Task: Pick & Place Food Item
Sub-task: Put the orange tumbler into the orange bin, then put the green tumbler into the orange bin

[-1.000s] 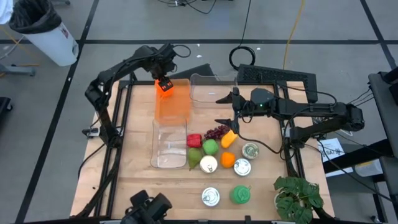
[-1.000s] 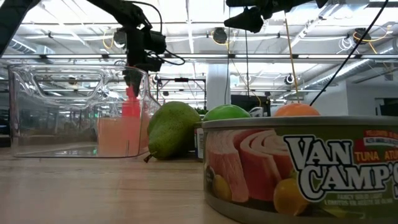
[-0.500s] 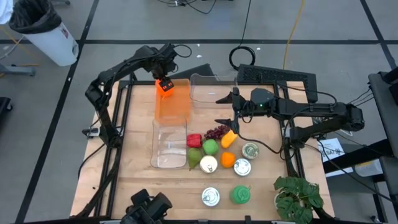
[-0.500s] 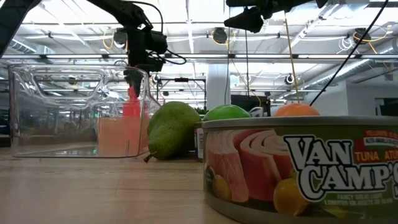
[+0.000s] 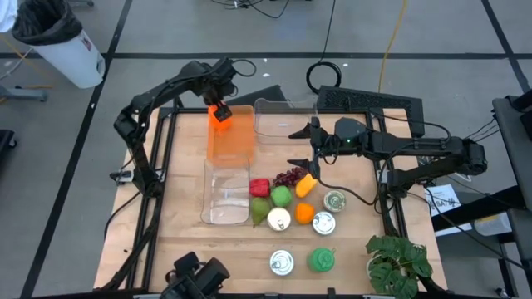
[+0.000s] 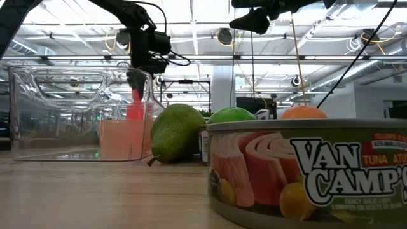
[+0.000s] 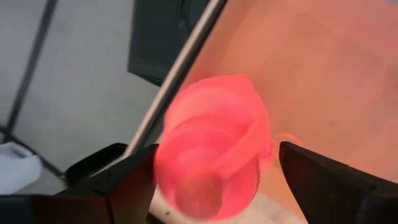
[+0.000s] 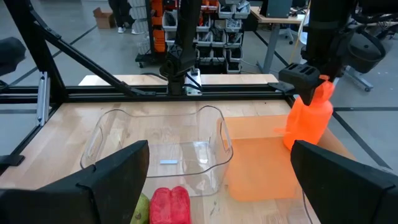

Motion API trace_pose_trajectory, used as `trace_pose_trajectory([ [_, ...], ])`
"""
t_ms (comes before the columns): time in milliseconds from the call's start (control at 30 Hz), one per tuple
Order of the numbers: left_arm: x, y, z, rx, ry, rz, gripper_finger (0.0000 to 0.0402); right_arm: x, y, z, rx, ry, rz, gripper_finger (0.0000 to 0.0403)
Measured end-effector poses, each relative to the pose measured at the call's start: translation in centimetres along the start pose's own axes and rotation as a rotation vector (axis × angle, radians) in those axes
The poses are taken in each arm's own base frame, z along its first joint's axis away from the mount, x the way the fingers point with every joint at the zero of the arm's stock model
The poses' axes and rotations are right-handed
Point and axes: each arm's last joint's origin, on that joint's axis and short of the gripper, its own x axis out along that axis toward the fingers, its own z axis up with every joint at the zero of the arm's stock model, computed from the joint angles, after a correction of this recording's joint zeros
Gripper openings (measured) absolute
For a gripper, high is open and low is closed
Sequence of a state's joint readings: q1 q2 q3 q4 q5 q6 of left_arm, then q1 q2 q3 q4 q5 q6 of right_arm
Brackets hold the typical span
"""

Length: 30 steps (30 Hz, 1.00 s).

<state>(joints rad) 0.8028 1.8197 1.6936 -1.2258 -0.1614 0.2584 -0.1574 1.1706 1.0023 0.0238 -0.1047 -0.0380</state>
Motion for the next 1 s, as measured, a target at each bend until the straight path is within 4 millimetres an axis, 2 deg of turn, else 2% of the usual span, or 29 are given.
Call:
trace_pose_trajectory([
  [233,-2.4,0.4,-0.7,0.019,-0.072,0.071,0.0349,0.0,0.0,0.0,-0.001,0.0,0.0,0.0375],
  [500,-7.3,0.5,-2.5,-0.027,-0.269,0.066,0.0349,-0.5,0.0,0.1,-0.002,0.003,-0.007,0.0375],
  [700,-12.8,-0.4,-5.9,0.044,-0.533,-0.204,0.0349,-3.1,2.0,0.3,-0.035,0.063,-0.082,0.0375],
  [800,-15.0,-1.6,-8.0,0.094,-0.677,-0.24,0.0349,-4.9,3.5,0.3,-0.045,0.097,-0.106,0.0375],
  [900,-15.7,-3.1,-10.3,0.081,-0.782,-0.226,0.0349,-6.7,5.2,0.1,-0.027,0.128,-0.059,0.0375],
  [1000,-15.3,-4.7,-12.5,0.051,-0.877,-0.206,0.0349,-8.2,6.9,0.0,-0.008,0.14,0.041,0.0375],
])
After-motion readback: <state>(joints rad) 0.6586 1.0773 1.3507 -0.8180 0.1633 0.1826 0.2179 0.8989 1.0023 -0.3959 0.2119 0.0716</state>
